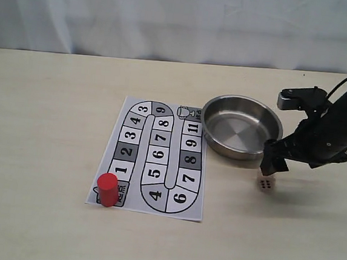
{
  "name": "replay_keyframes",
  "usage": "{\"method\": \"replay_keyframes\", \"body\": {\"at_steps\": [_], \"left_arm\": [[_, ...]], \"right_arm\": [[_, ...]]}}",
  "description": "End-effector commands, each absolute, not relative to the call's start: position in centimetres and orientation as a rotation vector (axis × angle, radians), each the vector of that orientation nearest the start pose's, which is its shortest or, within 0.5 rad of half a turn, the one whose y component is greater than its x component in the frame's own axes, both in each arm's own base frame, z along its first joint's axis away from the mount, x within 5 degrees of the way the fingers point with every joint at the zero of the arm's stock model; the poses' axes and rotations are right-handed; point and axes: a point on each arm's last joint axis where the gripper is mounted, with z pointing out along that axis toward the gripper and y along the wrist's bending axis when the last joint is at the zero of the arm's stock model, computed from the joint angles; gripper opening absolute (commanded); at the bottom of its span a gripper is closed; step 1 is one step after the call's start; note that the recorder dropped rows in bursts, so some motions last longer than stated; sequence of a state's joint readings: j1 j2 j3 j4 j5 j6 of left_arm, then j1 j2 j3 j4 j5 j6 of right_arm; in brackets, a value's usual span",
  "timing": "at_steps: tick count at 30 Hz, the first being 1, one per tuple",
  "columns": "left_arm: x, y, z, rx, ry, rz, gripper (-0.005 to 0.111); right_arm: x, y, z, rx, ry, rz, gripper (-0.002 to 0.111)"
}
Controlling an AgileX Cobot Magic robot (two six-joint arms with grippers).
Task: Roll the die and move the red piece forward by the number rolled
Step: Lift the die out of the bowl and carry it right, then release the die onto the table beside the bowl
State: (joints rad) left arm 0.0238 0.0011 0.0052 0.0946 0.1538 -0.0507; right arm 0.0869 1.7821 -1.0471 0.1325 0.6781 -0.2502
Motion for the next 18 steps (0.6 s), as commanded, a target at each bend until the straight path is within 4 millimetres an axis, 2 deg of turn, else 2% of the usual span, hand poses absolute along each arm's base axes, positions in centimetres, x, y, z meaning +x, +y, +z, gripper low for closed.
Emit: {"method": "replay_keyframes", "body": {"at_steps": [1,7,15,17,18], "left_arm": [[5.63,0.25,20.03,0.003,1.626,0.06,0.0],[5.63,0.25,20.03,0.003,1.626,0.06,0.0],[5.63,0.25,20.02,0.002,1.627,0.058,0.0],[5.63,0.25,20.02,0.002,1.627,0.058,0.0],[5.63,0.25,20.02,0.002,1.627,0.058,0.0]], "right_arm": [[33.26,2.59,17.31,-0.292,2.873,-0.042,0.092],[33.12,1.77,17.31,-0.275,2.895,-0.17,0.092],[32.97,1.74,17.28,-0.275,2.911,-0.174,0.091],[32.88,1.72,17.26,-0.275,2.921,-0.176,0.086],[32.82,1.71,17.25,-0.275,2.928,-0.178,0.08]]}}
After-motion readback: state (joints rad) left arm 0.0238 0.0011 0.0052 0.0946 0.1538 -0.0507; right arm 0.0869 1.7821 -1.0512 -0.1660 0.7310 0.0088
